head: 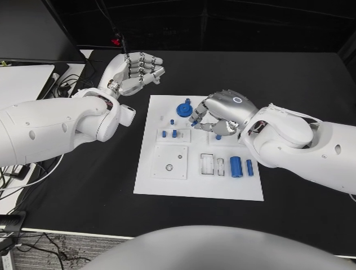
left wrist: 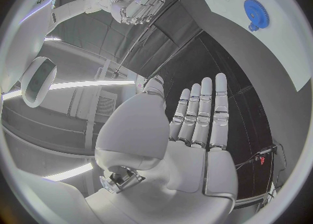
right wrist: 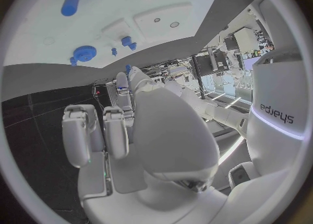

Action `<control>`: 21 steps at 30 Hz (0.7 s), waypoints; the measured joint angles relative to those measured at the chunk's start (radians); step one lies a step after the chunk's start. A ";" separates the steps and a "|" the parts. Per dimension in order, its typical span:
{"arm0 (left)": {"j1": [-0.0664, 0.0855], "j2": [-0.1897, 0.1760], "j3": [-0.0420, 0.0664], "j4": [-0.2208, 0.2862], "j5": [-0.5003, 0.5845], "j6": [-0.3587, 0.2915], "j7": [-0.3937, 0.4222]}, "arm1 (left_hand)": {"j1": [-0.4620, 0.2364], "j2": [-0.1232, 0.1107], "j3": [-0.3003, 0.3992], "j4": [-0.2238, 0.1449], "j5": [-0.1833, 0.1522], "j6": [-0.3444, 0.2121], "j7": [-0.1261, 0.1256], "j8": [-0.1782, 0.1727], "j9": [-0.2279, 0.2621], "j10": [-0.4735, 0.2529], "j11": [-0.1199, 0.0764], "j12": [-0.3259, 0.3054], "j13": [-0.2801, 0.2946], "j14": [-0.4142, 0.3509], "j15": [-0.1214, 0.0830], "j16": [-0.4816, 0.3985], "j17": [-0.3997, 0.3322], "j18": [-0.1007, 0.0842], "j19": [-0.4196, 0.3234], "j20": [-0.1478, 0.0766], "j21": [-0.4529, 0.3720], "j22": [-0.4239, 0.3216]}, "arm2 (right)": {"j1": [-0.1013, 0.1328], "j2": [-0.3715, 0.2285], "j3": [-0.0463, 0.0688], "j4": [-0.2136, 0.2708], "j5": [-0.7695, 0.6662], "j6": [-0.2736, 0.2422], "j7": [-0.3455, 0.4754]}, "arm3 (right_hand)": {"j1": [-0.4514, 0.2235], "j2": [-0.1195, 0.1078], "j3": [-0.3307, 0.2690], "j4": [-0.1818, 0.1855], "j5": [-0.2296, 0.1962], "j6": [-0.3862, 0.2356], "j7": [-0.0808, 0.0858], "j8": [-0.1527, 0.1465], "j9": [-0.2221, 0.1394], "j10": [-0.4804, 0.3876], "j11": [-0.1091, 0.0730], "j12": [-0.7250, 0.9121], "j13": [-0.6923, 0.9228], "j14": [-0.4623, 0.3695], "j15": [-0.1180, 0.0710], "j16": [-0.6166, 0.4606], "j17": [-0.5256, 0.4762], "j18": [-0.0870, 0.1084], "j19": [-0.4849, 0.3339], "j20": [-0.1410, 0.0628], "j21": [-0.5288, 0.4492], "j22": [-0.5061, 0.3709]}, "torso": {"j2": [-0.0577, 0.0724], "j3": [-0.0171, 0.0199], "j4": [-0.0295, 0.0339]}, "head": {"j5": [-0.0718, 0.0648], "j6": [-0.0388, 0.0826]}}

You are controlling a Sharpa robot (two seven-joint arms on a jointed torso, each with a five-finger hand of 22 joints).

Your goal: Assemble the parts on the task board

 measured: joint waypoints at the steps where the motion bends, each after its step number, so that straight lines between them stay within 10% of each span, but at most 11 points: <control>1: 0.000 0.000 0.000 0.000 0.000 0.000 0.000 | 0.000 0.000 0.000 0.000 0.000 0.000 0.000 0.000 0.000 0.000 0.000 0.000 0.000 0.000 0.000 0.000 0.000 0.000 0.000 0.000 0.000 0.000 | -0.001 0.008 0.000 -0.002 0.000 0.006 0.002 | 0.000 0.000 0.000 0.000 0.000 0.000 0.000 -0.001 0.000 0.000 0.000 0.000 0.000 0.000 0.000 0.000 0.000 0.000 0.000 0.000 0.000 0.000 | 0.000 0.0001 0.0000 | 0.004 0.000; 21: 0.000 0.004 0.000 -0.004 0.000 0.000 0.000 | 0.000 0.000 0.000 0.000 0.000 0.000 0.000 0.000 0.000 0.000 0.000 0.000 0.000 0.000 0.000 0.000 -0.001 0.000 0.000 0.000 0.000 0.000 | -0.032 0.072 -0.002 -0.035 0.004 0.113 0.021 | -0.001 -0.005 0.011 0.000 0.010 0.000 -0.002 0.000 0.000 0.004 0.004 -0.008 0.000 0.000 0.000 0.000 0.000 0.000 0.000 0.000 0.000 0.000 | -0.001 0.0006 -0.0011 | 0.029 0.000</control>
